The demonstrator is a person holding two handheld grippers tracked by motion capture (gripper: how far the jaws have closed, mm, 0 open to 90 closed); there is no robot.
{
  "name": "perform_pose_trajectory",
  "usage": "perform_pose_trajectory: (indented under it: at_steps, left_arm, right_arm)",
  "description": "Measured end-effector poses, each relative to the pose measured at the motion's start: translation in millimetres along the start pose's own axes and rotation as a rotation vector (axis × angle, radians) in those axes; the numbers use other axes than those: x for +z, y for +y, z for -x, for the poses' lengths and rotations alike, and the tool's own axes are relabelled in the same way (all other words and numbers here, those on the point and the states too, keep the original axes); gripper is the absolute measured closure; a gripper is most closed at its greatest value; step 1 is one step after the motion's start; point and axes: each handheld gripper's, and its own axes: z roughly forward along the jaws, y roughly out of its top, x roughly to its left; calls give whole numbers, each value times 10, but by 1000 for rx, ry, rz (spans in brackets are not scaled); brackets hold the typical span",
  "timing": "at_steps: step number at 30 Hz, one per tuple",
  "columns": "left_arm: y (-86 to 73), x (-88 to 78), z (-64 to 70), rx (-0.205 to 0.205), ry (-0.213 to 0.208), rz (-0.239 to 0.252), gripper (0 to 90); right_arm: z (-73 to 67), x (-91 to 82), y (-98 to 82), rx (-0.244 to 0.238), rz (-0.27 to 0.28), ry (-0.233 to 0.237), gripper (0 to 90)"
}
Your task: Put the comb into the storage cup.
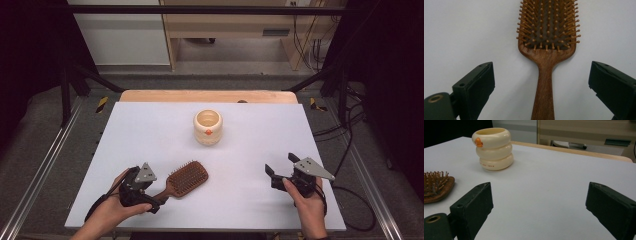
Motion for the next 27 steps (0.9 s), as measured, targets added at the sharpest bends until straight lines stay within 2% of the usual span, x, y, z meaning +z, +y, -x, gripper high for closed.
perform_pose_trajectory:
  at_steps: [2,5,14,17,20,22,27]
  left_arm:
    - [3,16,0,7,-22,-44,68]
    - [9,34,10,35,-33,-98,75]
    - [7,92,-3,23,-46,-134,128]
    - [22,112,-1,26,-53,-149,184]
    - [61,126,-13,10,-49,-152,260]
    - [95,145,-18,11,-64,-160,309]
    - [171,223,-7,26,-67,-201,396]
  right_arm:
    - [1,0,-1,1,-1,-3,76]
    - [1,-5,3,8,1,-3,76]
    - [-2,5,-3,3,-4,-2,76]
    - [1,10,-7,8,-6,0,77]
    - [-1,10,-7,7,-10,4,77]
    - [-2,13,-9,5,-11,4,77]
    - [0,19,-14,7,-15,7,77]
